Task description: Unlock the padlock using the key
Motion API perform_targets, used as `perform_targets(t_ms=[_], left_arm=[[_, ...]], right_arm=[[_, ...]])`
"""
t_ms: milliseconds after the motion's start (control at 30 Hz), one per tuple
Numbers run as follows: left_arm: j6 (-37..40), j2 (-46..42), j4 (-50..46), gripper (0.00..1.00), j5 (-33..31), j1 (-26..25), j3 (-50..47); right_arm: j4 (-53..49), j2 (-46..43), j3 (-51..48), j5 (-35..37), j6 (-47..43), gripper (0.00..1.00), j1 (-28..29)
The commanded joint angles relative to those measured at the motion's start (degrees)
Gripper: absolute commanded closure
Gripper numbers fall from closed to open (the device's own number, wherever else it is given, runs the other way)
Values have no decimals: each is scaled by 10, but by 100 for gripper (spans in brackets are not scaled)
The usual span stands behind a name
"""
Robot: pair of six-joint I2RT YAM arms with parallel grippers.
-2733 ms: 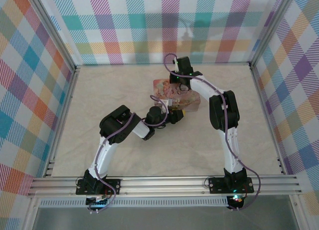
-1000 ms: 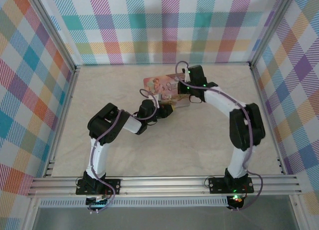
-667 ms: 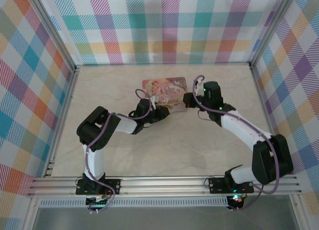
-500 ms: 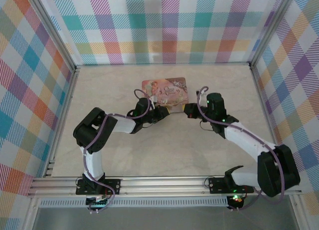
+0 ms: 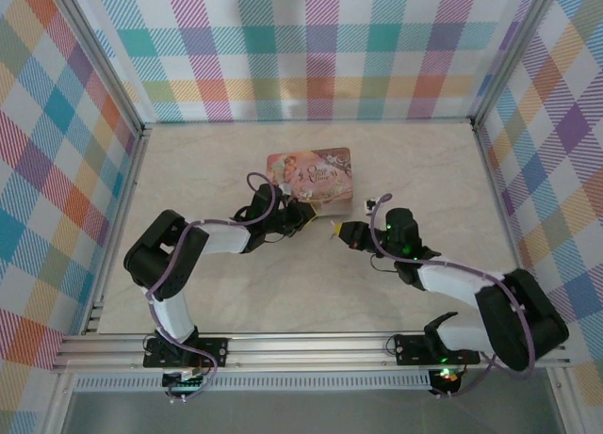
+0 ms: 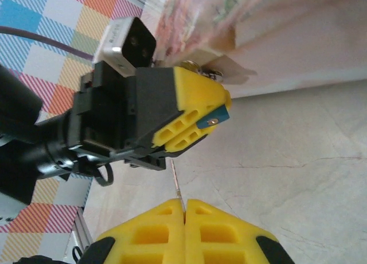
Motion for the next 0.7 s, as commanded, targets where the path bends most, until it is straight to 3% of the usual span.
perform_targets(t_ms=[0, 233, 433, 667], left_arm=[[-42, -25, 33, 99, 16, -7, -9], [-53, -33, 59, 99, 16, -10, -20], [-62, -29, 80, 99, 20, -11, -24], [-64, -27, 99, 99, 15, -12, -34]], right_arm=[[136, 52, -10, 20, 69, 100, 18], [267, 170, -11, 43, 156, 100, 40], [438, 292, -12, 33, 237, 100, 42], [452, 306, -12, 44, 245, 100, 52]])
